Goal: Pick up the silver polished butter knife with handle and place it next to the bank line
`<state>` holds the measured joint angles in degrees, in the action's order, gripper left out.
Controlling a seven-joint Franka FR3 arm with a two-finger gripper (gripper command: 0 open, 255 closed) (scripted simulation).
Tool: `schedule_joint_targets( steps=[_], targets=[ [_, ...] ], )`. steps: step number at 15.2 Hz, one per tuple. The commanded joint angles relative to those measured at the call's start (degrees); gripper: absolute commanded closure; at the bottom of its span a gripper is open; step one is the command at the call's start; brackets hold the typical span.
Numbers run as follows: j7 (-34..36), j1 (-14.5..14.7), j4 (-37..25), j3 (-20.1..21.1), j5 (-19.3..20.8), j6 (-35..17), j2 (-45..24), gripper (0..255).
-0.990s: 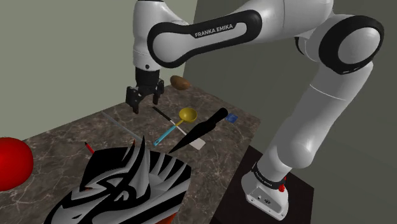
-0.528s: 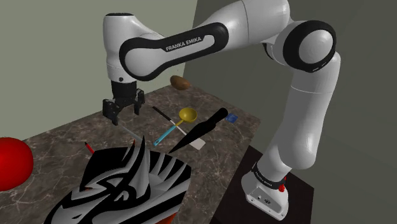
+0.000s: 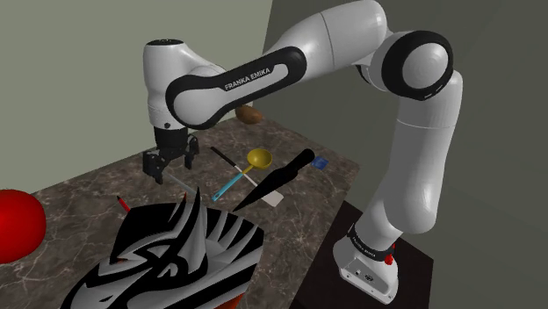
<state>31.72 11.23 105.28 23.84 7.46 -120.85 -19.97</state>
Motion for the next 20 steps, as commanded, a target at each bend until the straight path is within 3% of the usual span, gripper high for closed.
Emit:
schedule_joint_targets(
  steps=[1, 6, 7, 16, 20],
  targets=[
    [0.07, 0.05, 0.10, -0.04, 0.12, -0.34, -0.23, 0],
    [0.07, 0.05, 0.10, -0.04, 0.11, -0.33, -0.23, 0],
    [0.07, 0.05, 0.10, -0.04, 0.11, -0.33, -0.23, 255],
    [0.07, 0.05, 0.10, -0.05, 0.12, -0.34, -0.23, 255],
    [-0.34, -0.17, -1.20, 0.26, -0.61, 2.26, 1.18, 255]
  ],
)
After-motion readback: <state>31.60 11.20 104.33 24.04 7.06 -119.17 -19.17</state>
